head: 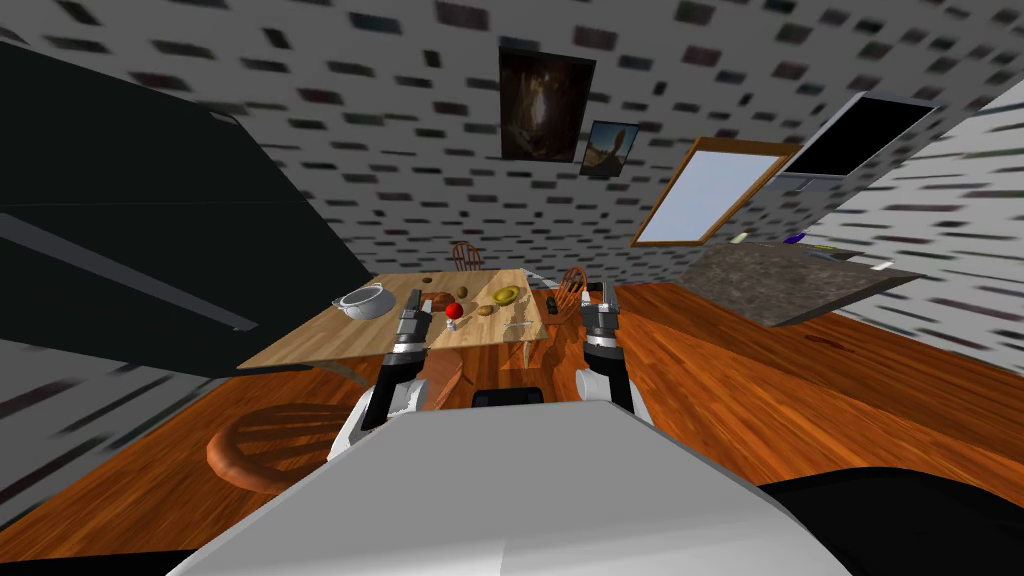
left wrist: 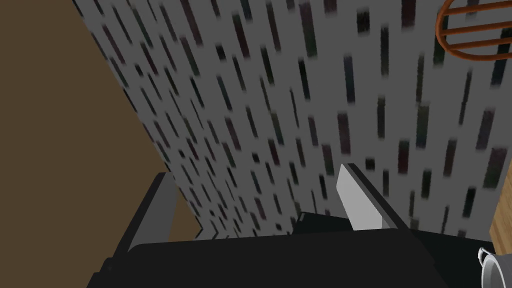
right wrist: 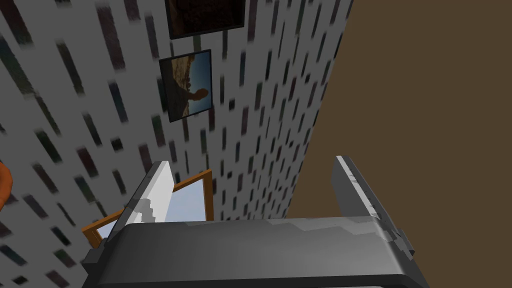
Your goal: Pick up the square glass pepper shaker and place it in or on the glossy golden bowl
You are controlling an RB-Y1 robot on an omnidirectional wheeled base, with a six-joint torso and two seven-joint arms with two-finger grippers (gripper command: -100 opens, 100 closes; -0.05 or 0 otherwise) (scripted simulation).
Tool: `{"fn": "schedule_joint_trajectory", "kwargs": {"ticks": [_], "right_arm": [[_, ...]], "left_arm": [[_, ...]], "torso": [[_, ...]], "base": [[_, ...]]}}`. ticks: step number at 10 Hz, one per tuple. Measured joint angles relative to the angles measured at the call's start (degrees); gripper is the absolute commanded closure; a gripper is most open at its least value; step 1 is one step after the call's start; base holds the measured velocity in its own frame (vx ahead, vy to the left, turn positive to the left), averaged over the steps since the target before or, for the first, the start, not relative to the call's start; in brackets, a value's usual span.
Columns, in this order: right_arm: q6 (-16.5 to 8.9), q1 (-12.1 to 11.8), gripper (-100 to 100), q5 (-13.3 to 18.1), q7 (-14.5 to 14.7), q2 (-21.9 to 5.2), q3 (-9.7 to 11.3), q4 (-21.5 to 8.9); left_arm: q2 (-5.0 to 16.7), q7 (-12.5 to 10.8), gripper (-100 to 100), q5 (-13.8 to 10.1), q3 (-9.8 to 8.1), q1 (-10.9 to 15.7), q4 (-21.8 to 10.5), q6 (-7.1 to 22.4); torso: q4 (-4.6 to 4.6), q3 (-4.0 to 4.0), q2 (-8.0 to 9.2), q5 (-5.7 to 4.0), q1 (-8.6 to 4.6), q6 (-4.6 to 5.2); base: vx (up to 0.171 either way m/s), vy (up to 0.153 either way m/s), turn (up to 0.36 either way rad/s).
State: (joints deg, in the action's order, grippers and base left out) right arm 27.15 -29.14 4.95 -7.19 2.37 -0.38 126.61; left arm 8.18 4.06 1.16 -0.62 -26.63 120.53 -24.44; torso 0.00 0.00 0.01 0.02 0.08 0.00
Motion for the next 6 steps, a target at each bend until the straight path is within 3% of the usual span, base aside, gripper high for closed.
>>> {"fn": "schedule_joint_trajectory", "kwargs": {"ticks": [6], "right_arm": [[0.0, 0.0, 0, 0.0, 0.0, 0.0, 0.0, 0.0]], "left_arm": [[1.72, 5.19, -100, 4.77, 0.25, 2.5, -8.29, -0.18]], "torso": [[0.0, 0.0, 0.0, -0.02, -0.05, 0.0]], "base": [[-0.005, 0.008, 0.014]]}}
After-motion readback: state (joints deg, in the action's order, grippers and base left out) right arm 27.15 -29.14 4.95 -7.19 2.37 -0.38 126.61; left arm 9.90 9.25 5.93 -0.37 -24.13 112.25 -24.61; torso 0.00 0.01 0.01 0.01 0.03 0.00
